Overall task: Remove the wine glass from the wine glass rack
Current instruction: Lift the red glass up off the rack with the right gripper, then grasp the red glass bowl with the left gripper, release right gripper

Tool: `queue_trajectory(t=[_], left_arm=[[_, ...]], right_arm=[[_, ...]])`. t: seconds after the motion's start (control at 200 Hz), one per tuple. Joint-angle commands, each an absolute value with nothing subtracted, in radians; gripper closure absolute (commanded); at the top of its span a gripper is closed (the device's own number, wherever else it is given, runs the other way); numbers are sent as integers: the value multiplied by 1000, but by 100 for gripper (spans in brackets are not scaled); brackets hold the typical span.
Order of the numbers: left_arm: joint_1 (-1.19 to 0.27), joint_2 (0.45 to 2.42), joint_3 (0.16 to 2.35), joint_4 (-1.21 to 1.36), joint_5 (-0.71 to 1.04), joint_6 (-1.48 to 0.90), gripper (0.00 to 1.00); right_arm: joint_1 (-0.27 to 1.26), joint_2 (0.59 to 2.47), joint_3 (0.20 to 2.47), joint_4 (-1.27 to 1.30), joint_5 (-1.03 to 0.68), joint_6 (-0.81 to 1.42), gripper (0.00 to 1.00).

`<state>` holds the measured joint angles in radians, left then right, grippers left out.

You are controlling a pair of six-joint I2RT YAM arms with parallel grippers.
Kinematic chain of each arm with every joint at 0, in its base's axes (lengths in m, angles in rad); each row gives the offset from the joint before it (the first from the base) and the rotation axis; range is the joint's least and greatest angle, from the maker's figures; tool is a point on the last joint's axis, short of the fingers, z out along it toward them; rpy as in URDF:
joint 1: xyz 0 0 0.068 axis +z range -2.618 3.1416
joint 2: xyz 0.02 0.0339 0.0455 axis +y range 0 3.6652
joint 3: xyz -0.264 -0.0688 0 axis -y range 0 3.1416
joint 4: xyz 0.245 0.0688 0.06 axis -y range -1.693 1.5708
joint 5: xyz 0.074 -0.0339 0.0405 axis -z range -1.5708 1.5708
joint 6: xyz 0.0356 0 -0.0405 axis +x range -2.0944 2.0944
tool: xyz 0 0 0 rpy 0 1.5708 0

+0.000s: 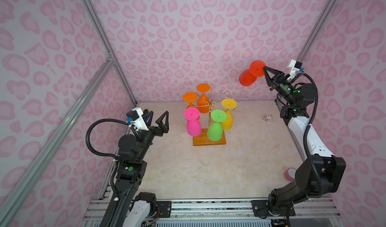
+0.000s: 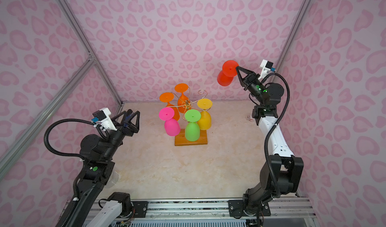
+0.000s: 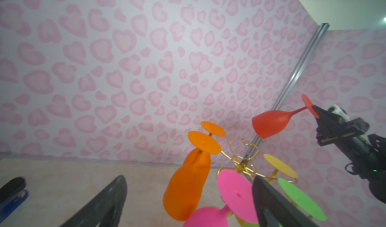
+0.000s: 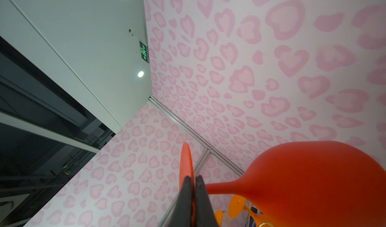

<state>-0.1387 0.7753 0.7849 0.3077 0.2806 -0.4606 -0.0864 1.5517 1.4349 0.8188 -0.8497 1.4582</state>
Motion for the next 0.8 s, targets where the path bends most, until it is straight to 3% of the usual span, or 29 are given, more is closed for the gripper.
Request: queue_trajectory(t=[0.0,0.2,0.415,0.795], left_arm=[[-138,870,865,471,548,-565,5],[-150,1085,987,741,769,-764,6],[-196,1265,1070,895,844,-859,6],[-202,1456,1133,1266,938,-1085,12]], right_arm=[[-56,1522,1443,1019,-883,1551,100],[103,1479,1477,1016,-910,1531,100],[311,1515,1474,1144,-911,1584,100],[375,1559,1409,1385,-862,1786,100]])
